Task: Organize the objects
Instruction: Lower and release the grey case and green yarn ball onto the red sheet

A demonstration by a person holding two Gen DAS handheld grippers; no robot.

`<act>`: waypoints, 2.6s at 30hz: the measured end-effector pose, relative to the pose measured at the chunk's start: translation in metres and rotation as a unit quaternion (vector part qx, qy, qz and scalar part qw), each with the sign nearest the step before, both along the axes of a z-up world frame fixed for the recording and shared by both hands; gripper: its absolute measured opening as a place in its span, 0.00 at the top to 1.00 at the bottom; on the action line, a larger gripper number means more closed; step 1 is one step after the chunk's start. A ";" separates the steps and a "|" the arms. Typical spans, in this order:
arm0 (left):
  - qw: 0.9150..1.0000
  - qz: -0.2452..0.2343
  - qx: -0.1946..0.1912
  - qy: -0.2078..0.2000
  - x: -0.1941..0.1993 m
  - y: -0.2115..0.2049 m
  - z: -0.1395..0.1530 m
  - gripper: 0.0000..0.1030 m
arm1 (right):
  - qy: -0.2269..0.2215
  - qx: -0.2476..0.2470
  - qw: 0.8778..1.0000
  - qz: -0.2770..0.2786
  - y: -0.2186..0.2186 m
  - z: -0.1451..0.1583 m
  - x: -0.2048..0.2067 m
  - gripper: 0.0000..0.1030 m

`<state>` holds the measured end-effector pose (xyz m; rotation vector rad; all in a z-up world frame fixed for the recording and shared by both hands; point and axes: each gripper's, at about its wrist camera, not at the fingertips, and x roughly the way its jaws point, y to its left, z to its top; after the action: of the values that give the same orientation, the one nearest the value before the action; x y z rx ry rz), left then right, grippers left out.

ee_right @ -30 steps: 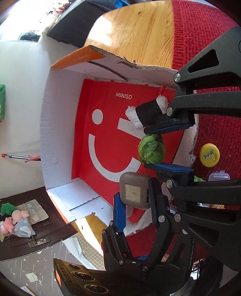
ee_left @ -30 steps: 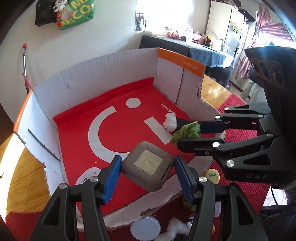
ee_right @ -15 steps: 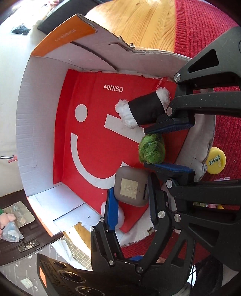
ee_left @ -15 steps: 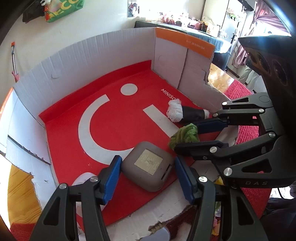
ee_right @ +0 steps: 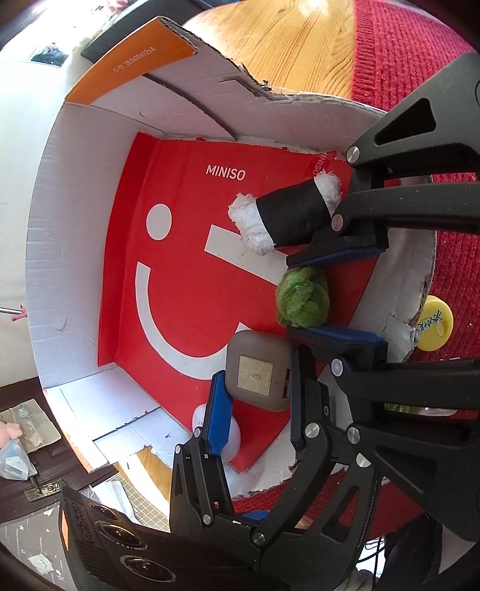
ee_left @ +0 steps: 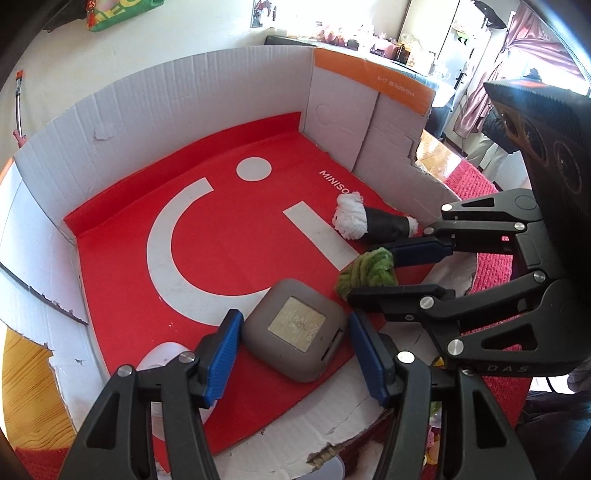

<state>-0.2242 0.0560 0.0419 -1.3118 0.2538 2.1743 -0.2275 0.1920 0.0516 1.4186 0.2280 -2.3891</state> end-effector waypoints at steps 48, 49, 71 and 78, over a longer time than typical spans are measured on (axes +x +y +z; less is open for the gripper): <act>1.000 -0.007 0.000 0.003 -0.001 0.001 0.004 0.35 | 0.004 0.021 1.000 0.010 -0.003 -0.003 -0.002 0.72; 1.000 -0.007 0.001 0.003 -0.001 0.001 0.004 0.35 | 0.004 0.022 1.000 0.010 -0.003 -0.003 -0.003 0.71; 1.000 -0.008 0.003 0.001 0.000 0.001 0.005 0.35 | 0.004 0.024 1.000 0.011 -0.003 -0.005 -0.008 0.65; 1.000 -0.008 0.004 0.006 0.003 0.000 0.008 0.34 | 0.007 0.023 1.000 0.008 0.001 -0.005 -0.011 0.59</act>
<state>-0.2213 0.0558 0.0502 -1.2891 0.2606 2.1673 -0.2389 0.1928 0.0471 1.4160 0.2990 -2.3951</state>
